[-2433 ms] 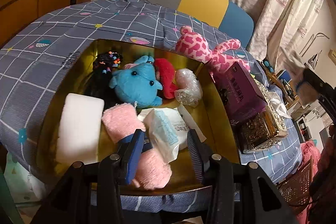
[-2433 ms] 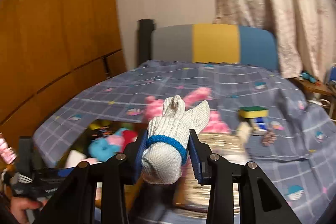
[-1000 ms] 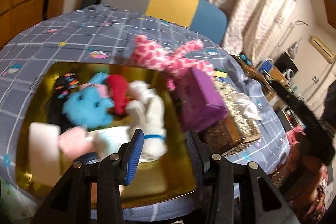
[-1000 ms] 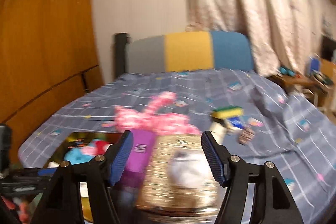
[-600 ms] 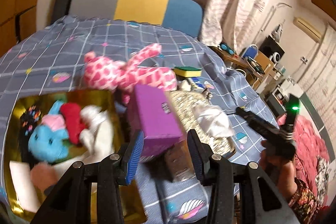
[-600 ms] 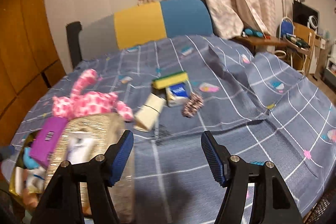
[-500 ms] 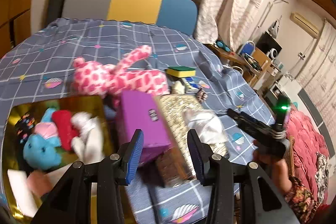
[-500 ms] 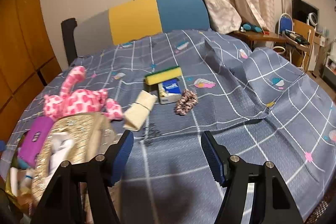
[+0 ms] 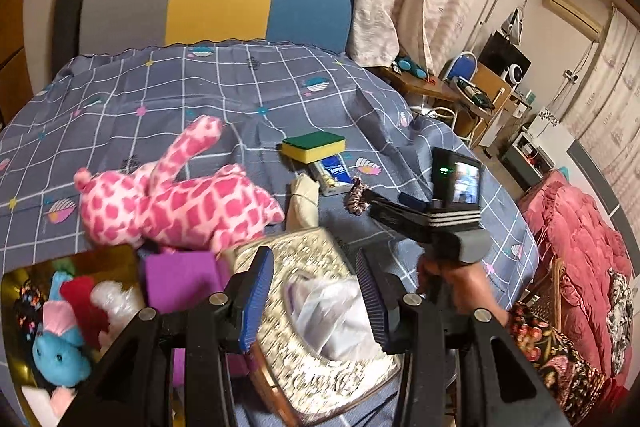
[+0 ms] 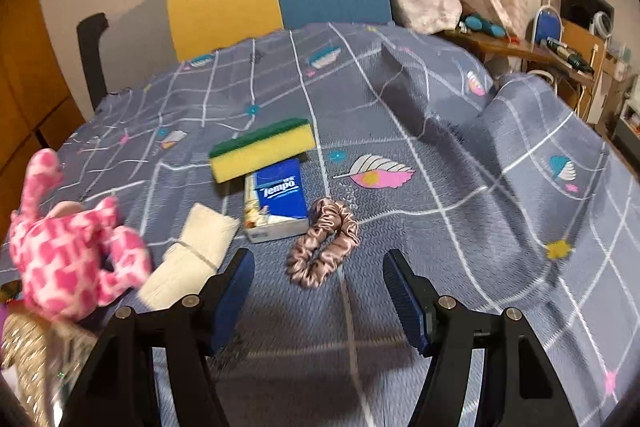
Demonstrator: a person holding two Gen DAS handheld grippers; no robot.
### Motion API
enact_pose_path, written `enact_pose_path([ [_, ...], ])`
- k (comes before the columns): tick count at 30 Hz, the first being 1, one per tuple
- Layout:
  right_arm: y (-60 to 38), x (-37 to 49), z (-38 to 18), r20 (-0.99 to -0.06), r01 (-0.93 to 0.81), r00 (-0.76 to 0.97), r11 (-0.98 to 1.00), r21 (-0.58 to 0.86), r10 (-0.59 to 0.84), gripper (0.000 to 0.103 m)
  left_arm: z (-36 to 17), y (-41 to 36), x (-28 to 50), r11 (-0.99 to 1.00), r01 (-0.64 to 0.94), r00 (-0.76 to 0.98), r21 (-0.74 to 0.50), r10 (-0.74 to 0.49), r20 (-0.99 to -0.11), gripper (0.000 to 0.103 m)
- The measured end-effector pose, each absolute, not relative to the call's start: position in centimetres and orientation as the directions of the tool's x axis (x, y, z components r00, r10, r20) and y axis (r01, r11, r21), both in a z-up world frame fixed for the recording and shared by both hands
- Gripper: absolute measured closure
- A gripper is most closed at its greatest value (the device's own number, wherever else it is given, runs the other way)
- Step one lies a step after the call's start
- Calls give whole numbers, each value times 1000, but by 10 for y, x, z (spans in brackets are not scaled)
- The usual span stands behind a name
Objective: Organize soft objects
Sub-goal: 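Grasp the brown satin scrunchie with the right gripper, then grasp the beige bandage roll with the left gripper while the right gripper holds the scrunchie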
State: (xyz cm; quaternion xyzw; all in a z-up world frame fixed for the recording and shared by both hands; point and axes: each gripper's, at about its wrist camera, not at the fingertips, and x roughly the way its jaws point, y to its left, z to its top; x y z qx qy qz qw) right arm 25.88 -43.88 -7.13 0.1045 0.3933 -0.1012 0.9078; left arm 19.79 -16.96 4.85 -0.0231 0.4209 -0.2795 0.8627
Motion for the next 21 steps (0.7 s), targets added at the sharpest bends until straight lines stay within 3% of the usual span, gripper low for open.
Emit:
enact_pose_path([
  [8, -452, 291, -100, -779, 299, 619, 947, 115, -101, 48, 46, -194, 225, 855, 446, 462, -266, -474, -750, 60],
  [12, -455, 300, -108, -789, 297, 605, 949, 104, -103, 59, 44, -208, 238, 860, 451, 444, -238, -448, -776, 60],
  [15, -459, 302, -115, -793, 304, 601, 946, 117, -94, 75, 40, -219, 243, 860, 460, 430, -220, -433, -792, 60],
  [21, -461, 288, -108, -767, 279, 635, 952, 122, -88, 80, 32, -244, 258, 855, 488, 393, -174, -393, -831, 60],
])
